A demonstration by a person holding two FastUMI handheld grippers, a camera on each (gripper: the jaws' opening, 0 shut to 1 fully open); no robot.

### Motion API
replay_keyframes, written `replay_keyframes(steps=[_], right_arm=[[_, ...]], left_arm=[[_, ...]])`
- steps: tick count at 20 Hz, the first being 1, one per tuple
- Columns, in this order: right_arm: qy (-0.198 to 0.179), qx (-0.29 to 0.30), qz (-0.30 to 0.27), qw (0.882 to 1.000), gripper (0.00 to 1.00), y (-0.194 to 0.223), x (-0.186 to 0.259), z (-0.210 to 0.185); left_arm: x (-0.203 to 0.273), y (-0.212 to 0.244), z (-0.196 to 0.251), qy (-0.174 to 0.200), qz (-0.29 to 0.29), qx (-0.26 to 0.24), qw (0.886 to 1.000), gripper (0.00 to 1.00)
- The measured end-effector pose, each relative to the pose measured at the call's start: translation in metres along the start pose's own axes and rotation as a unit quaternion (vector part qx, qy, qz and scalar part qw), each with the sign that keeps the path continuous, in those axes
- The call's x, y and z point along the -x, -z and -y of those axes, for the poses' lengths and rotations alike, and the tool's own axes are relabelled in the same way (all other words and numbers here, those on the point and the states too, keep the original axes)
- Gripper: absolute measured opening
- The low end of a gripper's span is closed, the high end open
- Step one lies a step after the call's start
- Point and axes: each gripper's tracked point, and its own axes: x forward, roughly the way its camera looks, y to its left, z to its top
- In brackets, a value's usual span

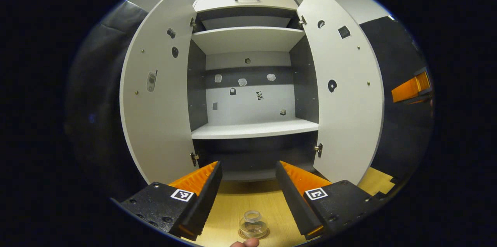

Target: Grasp the bottle in the cabinet with the left hand and place it on the coaster, then close the right door with the right hand and the left door with the left hand.

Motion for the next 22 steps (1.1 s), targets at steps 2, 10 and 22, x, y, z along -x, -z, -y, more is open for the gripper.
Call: replay_keyframes(steps=[2,10,22], right_arm=[[-0.012,-0.006,0.011,1.000,0.99,-0.016,-0.012,0.003],[-0.047,0.011,0.022,0.999,0.99,-0.029,-0.044,-0.001],[-0.112,0.011,0.026,0.993,0.98,-0.022,-0.052,-0.046]], left_arm=[[0.004,-0.009,-0.007,-0.008,0.002,0.000,1.000,0.89],[0.016,-0.003,-0.027,-0.039,-0.025,-0.008,0.999,0.89],[0.025,0.002,-0.059,-0.064,-0.037,-0.007,0.997,0.89]])
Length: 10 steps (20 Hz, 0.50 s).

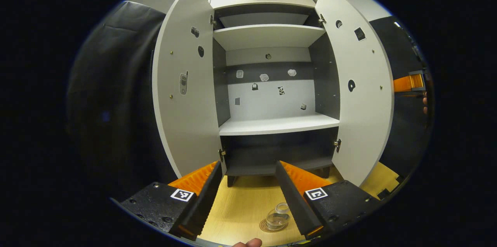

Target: Grasp the bottle in the cabinet with the left hand and place it on the coaster, then close the right door with the right hand and the left door with the left hand.

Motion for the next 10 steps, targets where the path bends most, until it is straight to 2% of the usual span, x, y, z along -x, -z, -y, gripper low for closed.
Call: replay_keyframes(steps=[10], right_arm=[[-0.044,0.004,0.002,0.999,0.98,0.008,-0.029,-0.059]], left_arm=[[-0.001,0.006,-0.040,-0.032,-0.007,0.012,0.999,0.89]])
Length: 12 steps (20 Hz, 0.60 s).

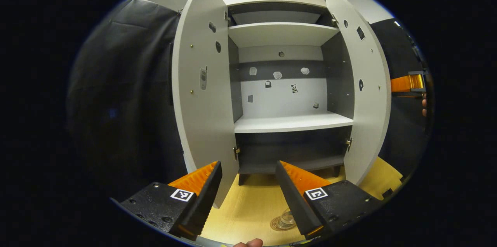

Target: Grasp the bottle in the cabinet with the left hand and place it on the coaster, then close the right door with the right hand and the left door with the left hand.

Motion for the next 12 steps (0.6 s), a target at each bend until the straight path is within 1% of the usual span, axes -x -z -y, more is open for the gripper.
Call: replay_keyframes(steps=[5,8,11,12], right_arm=[[-0.013,0.021,0.011,1.000,1.00,0.004,-0.034,-0.036],[-0.015,0.029,0.012,0.999,1.00,0.006,-0.066,-0.060],[-0.004,0.047,0.021,0.999,1.00,0.004,-0.098,-0.081],[0.000,0.050,0.023,0.998,0.98,0.004,-0.108,-0.086]], left_arm=[[-0.002,-0.005,-0.030,-0.016,0.003,0.022,1.000,0.89],[0.000,-0.006,-0.052,-0.029,0.003,0.037,0.999,0.89],[-0.001,-0.013,-0.078,-0.047,0.004,0.055,0.997,0.89],[-0.003,-0.016,-0.086,-0.049,0.008,0.058,0.997,0.89]])
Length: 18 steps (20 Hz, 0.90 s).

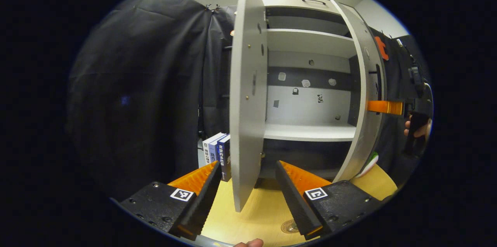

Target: Grasp the bottle in the cabinet with the left hand and place it on the coaster, then close the right door with the right hand and the left door with the left hand.

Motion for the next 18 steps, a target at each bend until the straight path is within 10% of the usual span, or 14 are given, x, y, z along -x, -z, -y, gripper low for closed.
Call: replay_keyframes(steps=[18], right_arm=[[0.116,0.010,0.033,0.993,0.97,-0.006,-0.086,-0.013]], left_arm=[[-0.026,-0.052,-0.090,0.013,0.024,0.026,0.999,0.86]])
